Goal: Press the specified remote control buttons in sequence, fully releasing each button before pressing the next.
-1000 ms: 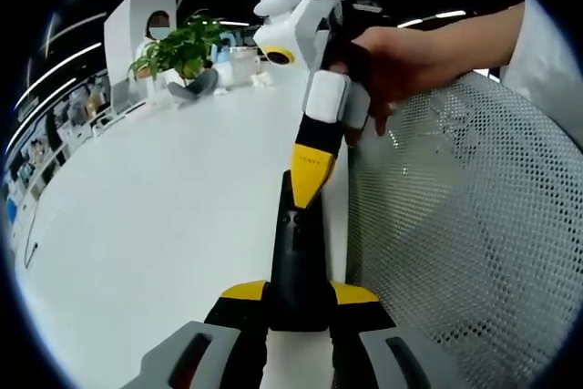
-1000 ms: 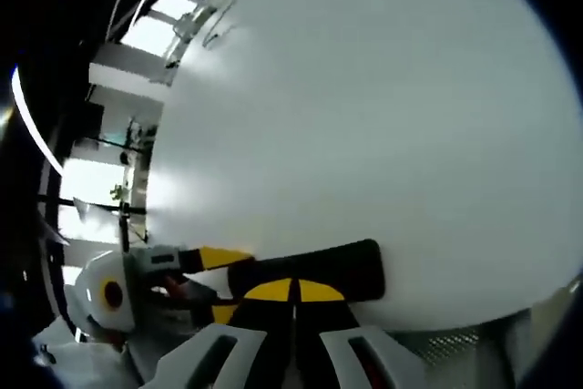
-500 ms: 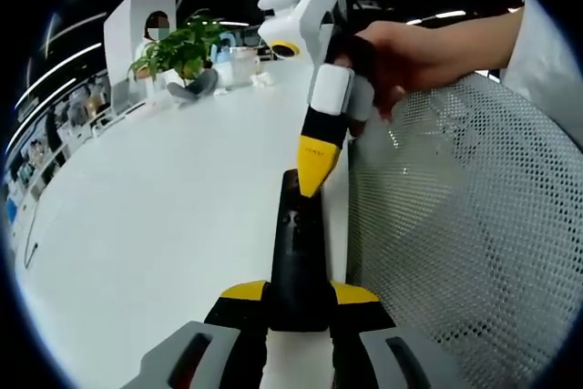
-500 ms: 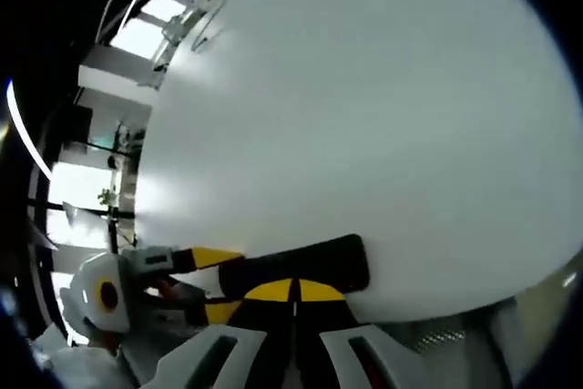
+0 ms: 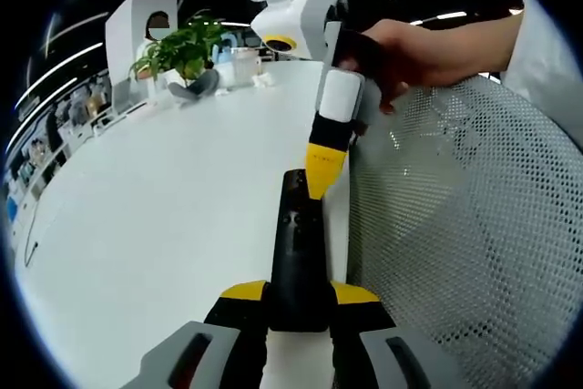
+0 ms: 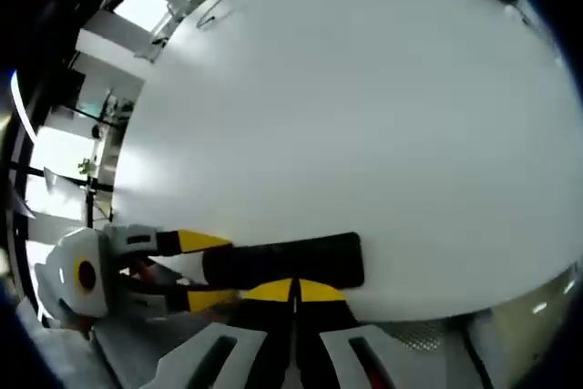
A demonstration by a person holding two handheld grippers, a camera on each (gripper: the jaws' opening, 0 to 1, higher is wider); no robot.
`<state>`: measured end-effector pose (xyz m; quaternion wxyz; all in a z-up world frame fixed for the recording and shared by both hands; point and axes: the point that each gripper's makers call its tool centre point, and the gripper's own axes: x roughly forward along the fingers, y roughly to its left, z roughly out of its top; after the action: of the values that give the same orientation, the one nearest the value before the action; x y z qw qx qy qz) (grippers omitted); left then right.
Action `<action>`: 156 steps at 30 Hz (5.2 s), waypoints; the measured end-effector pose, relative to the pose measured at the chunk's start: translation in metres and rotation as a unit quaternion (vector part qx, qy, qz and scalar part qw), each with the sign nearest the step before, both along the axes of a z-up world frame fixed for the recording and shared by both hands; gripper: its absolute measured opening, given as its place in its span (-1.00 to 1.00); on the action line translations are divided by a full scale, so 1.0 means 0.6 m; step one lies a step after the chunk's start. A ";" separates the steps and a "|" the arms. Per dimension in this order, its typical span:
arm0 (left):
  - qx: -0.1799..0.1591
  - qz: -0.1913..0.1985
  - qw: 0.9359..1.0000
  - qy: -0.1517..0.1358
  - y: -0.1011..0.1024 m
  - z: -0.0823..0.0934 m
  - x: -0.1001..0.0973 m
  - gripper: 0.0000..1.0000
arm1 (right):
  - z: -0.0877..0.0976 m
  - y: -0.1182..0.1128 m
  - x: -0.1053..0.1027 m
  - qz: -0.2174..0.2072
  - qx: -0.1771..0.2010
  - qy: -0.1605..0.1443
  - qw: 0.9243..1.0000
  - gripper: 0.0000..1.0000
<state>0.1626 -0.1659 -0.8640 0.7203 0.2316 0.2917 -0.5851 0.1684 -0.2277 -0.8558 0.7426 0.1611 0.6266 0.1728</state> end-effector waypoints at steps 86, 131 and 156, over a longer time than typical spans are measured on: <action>-0.009 0.002 1.000 0.001 -0.001 -0.001 0.002 -0.50 | -0.003 0.009 0.022 0.050 -0.017 -0.079 0.995 -1.00; -0.008 -0.020 1.000 -0.003 -0.008 0.000 -0.009 -0.50 | 0.000 0.047 0.019 0.090 0.012 -0.092 0.992 -1.00; -0.009 -0.018 1.000 -0.002 -0.008 0.000 -0.008 -0.51 | -0.003 0.045 0.026 0.080 0.018 -0.100 0.992 -1.00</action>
<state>0.1578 -0.1704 -0.8642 0.7120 0.2319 0.2809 -0.6003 0.1841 -0.2010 -0.8579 0.7824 0.1056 0.5567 0.2584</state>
